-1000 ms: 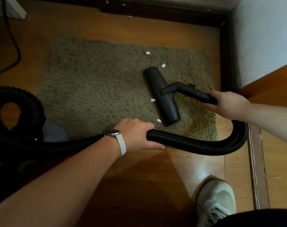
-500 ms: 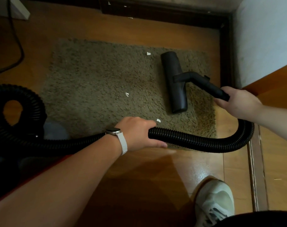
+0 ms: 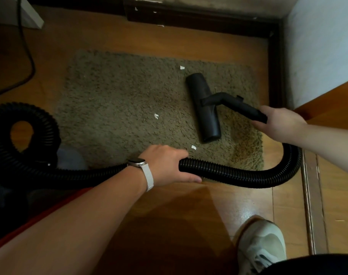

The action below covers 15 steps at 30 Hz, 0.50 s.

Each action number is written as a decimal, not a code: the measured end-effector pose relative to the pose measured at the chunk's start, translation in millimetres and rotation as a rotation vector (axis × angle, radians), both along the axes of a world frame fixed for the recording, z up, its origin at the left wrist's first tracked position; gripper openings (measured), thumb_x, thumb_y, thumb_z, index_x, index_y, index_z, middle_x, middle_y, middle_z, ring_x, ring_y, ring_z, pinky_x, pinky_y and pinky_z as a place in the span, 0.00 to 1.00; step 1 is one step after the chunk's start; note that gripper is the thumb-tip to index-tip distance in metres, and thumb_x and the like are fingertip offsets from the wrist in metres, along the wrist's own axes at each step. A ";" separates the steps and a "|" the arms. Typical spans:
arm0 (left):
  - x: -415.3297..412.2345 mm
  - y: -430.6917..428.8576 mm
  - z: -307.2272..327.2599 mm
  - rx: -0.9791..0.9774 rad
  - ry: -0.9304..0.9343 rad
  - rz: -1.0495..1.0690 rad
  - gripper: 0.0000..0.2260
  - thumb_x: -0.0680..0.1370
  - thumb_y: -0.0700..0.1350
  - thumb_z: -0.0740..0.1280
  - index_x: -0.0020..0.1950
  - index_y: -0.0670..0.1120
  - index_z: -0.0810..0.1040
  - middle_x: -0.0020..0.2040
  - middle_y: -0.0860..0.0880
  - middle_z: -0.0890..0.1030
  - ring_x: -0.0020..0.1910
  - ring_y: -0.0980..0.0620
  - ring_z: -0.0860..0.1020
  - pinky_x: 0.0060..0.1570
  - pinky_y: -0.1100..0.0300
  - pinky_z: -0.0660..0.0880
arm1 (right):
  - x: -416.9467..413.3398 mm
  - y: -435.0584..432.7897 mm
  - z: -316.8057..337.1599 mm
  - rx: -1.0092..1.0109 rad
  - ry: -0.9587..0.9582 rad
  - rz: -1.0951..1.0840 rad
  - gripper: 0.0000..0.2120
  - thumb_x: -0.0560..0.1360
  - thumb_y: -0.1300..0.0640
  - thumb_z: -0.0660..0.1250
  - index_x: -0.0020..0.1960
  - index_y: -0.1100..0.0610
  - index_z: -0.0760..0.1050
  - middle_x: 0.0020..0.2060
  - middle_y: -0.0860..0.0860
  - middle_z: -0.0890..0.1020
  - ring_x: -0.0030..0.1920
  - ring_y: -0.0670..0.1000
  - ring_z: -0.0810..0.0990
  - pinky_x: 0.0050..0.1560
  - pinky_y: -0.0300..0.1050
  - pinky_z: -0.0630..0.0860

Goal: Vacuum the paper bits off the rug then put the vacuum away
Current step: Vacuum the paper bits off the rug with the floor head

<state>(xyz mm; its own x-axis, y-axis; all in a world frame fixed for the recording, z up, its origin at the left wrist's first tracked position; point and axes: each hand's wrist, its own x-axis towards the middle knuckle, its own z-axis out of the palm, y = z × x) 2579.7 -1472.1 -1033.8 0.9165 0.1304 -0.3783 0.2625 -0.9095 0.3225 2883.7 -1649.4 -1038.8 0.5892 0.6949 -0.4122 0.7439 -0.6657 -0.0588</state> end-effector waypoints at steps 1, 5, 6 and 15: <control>-0.3 0.0 -0.3 -0.001 0.003 0.001 0.27 0.69 0.78 0.55 0.47 0.55 0.72 0.36 0.57 0.75 0.36 0.56 0.75 0.36 0.59 0.67 | -1.3 2.8 1.1 -0.004 0.002 0.013 0.12 0.80 0.42 0.63 0.54 0.50 0.71 0.34 0.51 0.78 0.33 0.51 0.79 0.31 0.48 0.78; 0.7 -0.1 -0.8 0.000 0.002 0.010 0.27 0.69 0.78 0.56 0.47 0.55 0.73 0.36 0.57 0.75 0.37 0.55 0.75 0.36 0.59 0.68 | 4.3 -1.6 4.1 0.005 0.001 -0.014 0.14 0.79 0.40 0.63 0.56 0.50 0.72 0.35 0.50 0.79 0.34 0.51 0.79 0.33 0.50 0.80; 2.1 0.3 -0.8 0.002 -0.002 0.014 0.28 0.69 0.78 0.55 0.47 0.55 0.73 0.36 0.57 0.75 0.37 0.55 0.75 0.35 0.59 0.67 | 6.9 -7.0 3.4 0.010 -0.004 -0.040 0.15 0.79 0.40 0.63 0.57 0.50 0.72 0.36 0.50 0.79 0.34 0.51 0.79 0.33 0.49 0.80; 9.9 -5.2 -2.4 -0.022 -0.014 0.018 0.27 0.68 0.78 0.56 0.46 0.56 0.73 0.36 0.58 0.75 0.36 0.58 0.74 0.36 0.60 0.71 | 8.0 -48.8 0.2 0.031 0.062 -0.220 0.14 0.80 0.46 0.64 0.60 0.54 0.72 0.38 0.53 0.78 0.36 0.52 0.77 0.35 0.48 0.76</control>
<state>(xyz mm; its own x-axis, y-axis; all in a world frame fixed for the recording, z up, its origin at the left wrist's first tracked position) 2589.6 -1477.3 -1036.2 0.9193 0.1385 -0.3683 0.2737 -0.8975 0.3459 2891.7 -1698.2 -1038.6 0.7019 0.5654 -0.4332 0.5755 -0.8085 -0.1229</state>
